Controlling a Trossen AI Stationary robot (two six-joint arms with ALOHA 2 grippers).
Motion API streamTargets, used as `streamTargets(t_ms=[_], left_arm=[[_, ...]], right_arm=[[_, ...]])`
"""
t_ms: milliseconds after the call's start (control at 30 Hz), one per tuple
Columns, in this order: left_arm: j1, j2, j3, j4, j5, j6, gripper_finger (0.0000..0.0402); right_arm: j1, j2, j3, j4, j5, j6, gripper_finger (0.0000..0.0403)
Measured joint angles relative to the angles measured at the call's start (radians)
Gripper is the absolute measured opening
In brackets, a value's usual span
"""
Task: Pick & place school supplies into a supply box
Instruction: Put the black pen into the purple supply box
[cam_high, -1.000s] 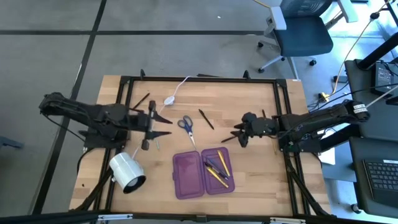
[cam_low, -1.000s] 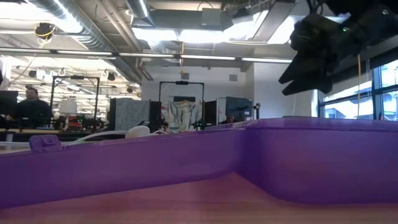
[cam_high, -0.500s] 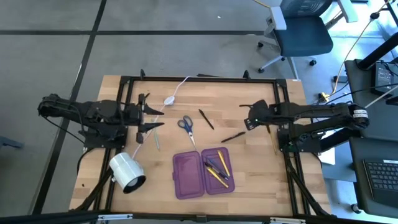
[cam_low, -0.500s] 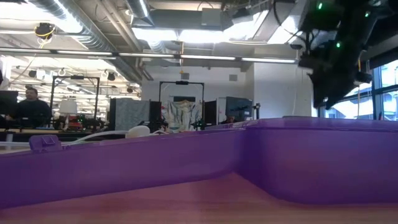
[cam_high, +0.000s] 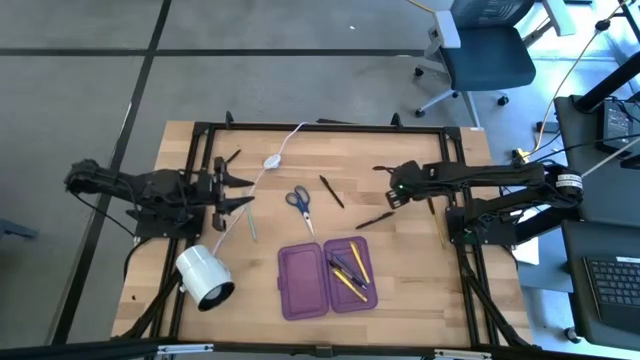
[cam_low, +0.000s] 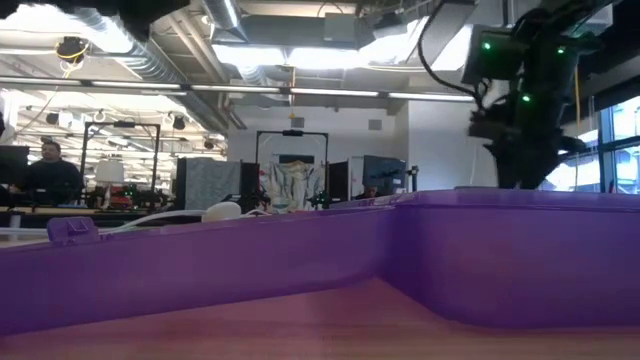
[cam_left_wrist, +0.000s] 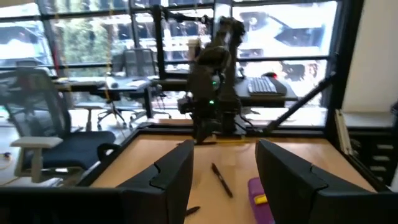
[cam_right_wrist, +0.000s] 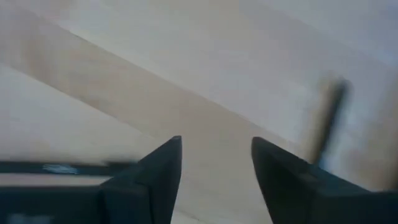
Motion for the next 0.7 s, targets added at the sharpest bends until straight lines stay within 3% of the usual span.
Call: streamTargets(t_ms=[133,267,433,700], left_arm=[[0.000,-0.057,-0.037,-0.002,-0.063,0.000,0.0166],[0.000,-0.074,-0.051,-0.002,-0.062,0.000,0.0168],[0.000,-0.073,-0.051,-0.003,-0.062,0.000,0.0166],[0.000,-0.073,-0.051,-0.002,-0.062,0.000,0.0168]], right_arm=[[0.000,0.000,0.000,0.043,-0.026,-0.061,0.0197],[0.010,0.000,0.000,0.081,-0.060,-0.365,0.0197],[0.017,0.000,0.000,0.159,-0.132,-0.599,0.0197],[0.028,0.084,0.000,0.159,-0.261,-0.764,0.0197]])
